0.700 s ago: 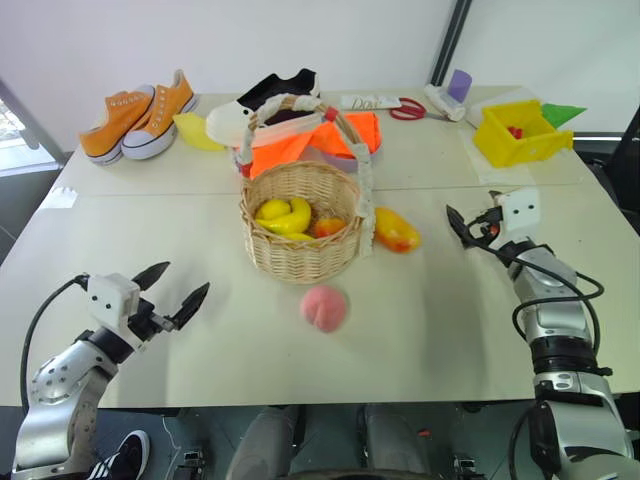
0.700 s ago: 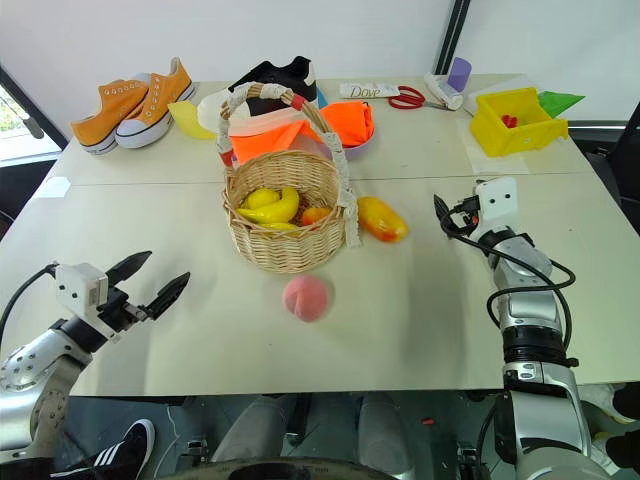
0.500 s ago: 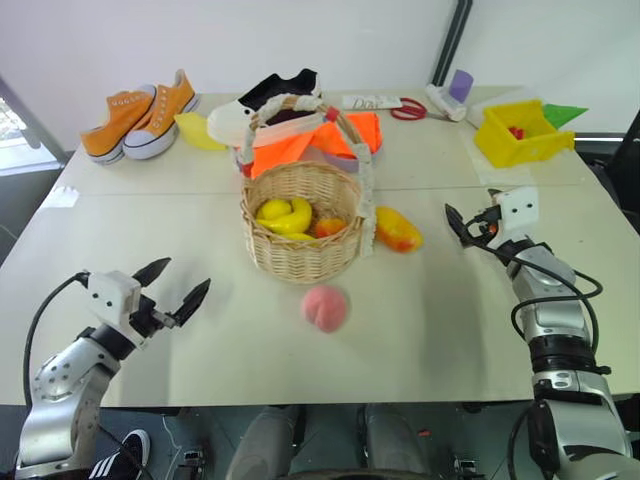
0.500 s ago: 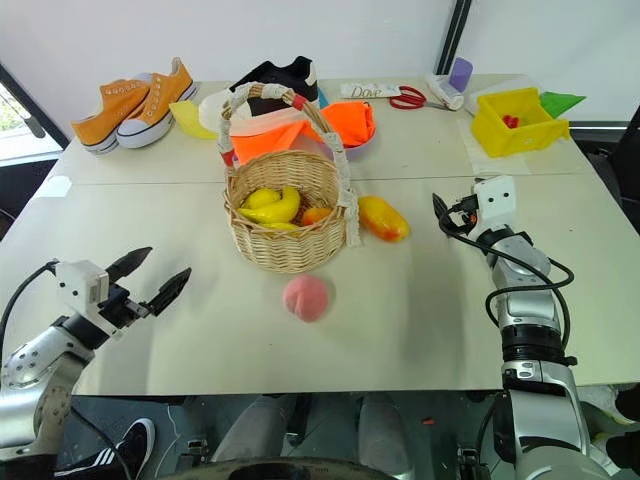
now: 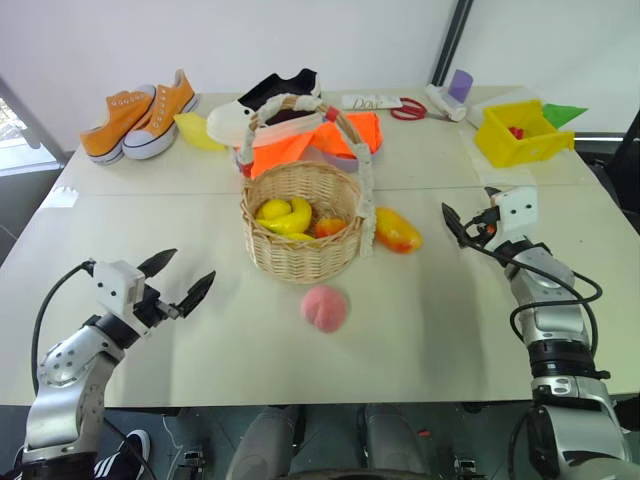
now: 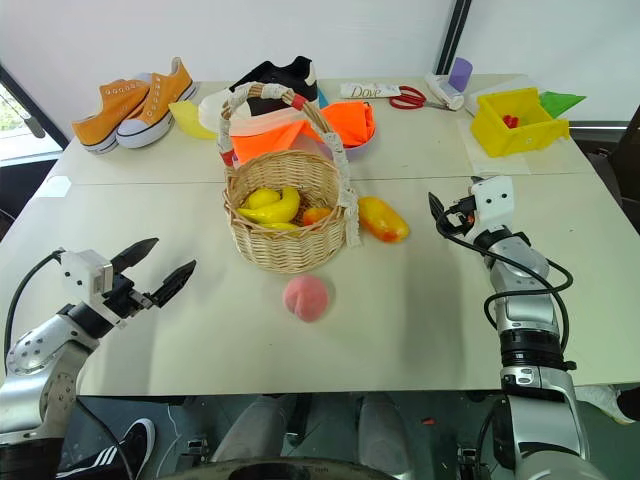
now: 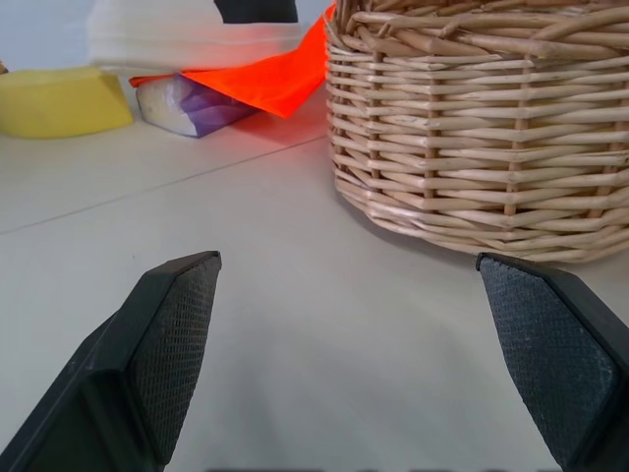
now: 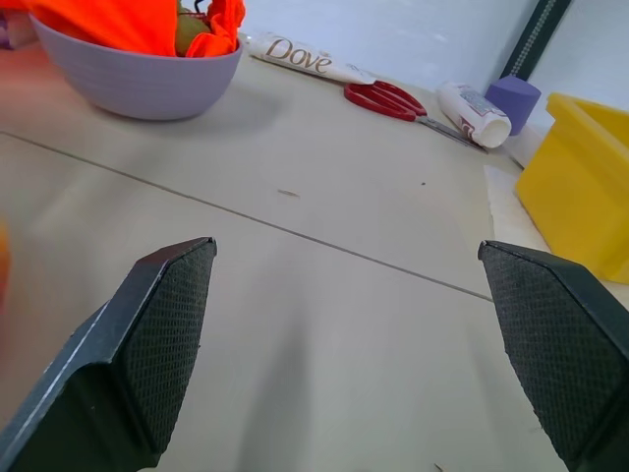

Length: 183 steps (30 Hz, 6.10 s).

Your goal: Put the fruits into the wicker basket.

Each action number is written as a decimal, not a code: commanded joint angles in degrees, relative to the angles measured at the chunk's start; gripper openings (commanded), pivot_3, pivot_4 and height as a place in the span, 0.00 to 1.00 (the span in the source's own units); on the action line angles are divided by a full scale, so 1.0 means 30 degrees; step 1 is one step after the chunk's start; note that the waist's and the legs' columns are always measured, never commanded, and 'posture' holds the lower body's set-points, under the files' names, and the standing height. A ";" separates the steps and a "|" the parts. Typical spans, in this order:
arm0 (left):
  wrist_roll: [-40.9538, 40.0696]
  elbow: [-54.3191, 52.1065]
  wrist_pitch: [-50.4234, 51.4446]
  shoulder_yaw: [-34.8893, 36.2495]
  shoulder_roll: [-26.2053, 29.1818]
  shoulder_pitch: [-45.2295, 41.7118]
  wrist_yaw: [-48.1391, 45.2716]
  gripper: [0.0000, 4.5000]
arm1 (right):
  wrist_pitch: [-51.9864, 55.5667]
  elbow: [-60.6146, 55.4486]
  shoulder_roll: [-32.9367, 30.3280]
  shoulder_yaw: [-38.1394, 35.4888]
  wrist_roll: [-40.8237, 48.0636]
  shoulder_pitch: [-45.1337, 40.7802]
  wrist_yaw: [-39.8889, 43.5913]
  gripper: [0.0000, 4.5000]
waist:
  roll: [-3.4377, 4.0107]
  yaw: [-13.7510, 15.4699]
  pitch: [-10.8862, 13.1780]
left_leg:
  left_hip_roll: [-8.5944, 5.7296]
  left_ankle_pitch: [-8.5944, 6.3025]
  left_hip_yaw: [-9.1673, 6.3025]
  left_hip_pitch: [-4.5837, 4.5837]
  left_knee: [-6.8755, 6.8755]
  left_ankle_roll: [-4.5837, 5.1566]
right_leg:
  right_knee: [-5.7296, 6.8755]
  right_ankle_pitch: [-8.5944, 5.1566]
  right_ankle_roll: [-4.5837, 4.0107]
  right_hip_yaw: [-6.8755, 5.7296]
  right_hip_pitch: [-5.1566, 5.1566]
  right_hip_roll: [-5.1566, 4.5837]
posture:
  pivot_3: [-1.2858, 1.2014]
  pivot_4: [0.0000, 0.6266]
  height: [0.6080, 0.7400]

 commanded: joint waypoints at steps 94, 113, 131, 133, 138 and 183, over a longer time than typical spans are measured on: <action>-0.3456 -0.3009 -0.0449 0.0116 0.0791 0.2363 -0.4800 1.00 | 1.2697 -0.9149 -0.2280 0.2483 0.1573 0.0050 0.5096 0.56 | 0.0033 0.0195 0.0017 | 0.0022 -0.0027 0.0042 -0.0051 -0.0028 0.0026 | -0.0070 -0.0032 -0.0066 -0.0006 -0.0046 -0.0038 | 0.52 0.24 1.00; -0.3593 -0.0975 -0.0545 0.0223 0.0783 -0.0046 -0.5137 1.00 | 1.7832 -1.8158 -0.1973 0.3299 0.8817 -0.1203 0.4765 0.56 | 0.0016 -0.0012 0.0018 | 0.0078 -0.0047 0.0073 -0.0112 -0.0020 0.0036 | -0.0173 -0.0035 -0.0094 -0.0028 -0.0071 -0.0049 | 0.52 0.24 1.00; -0.3385 -0.2272 -0.0678 -0.0155 0.0214 0.0972 -0.4267 1.00 | 1.4460 -1.3759 0.2483 0.6178 0.4663 -0.4946 0.2475 1.00 | -0.0008 -0.0013 0.0003 | 0.0048 -0.0025 0.0048 -0.0235 0.0023 0.0007 | -0.0006 0.0048 -0.0018 -0.0036 -0.0269 -0.0020 | 0.52 0.24 1.00; -0.3438 -0.2411 -0.0626 -0.0153 0.0247 0.1158 -0.4249 1.00 | 1.4173 -1.4191 0.1644 0.5600 0.4994 -0.4485 0.3256 1.00 | -0.0008 0.0019 0.0003 | 0.0048 -0.0021 0.0048 -0.0235 0.0023 0.0014 | -0.0008 0.0048 -0.0018 -0.0035 -0.0269 -0.0024 | 0.52 0.24 1.00; -0.3858 -0.2516 -0.0231 -0.0142 0.0663 0.1206 -0.4631 1.00 | 1.4786 -1.6593 -0.2283 0.3586 0.8449 -0.1536 0.8329 1.00 | -0.0010 0.0134 0.0004 | 0.0048 -0.0024 0.0043 -0.0243 0.0023 0.0023 | -0.0042 0.0045 -0.0017 -0.0052 -0.0254 -0.0032 | 0.52 0.24 1.00; -0.3867 -0.3518 -0.0161 -0.0484 0.1682 0.3130 -0.6792 1.00 | 0.3337 -0.8587 0.0293 1.1264 -0.0280 -0.0023 1.2936 0.70 | -0.0027 -0.0013 -0.0012 | 0.0102 -0.0044 0.0066 -0.0205 0.0069 -0.0004 | -0.0029 0.0041 -0.0054 -0.0041 -0.0215 0.0014 | 0.52 0.24 1.00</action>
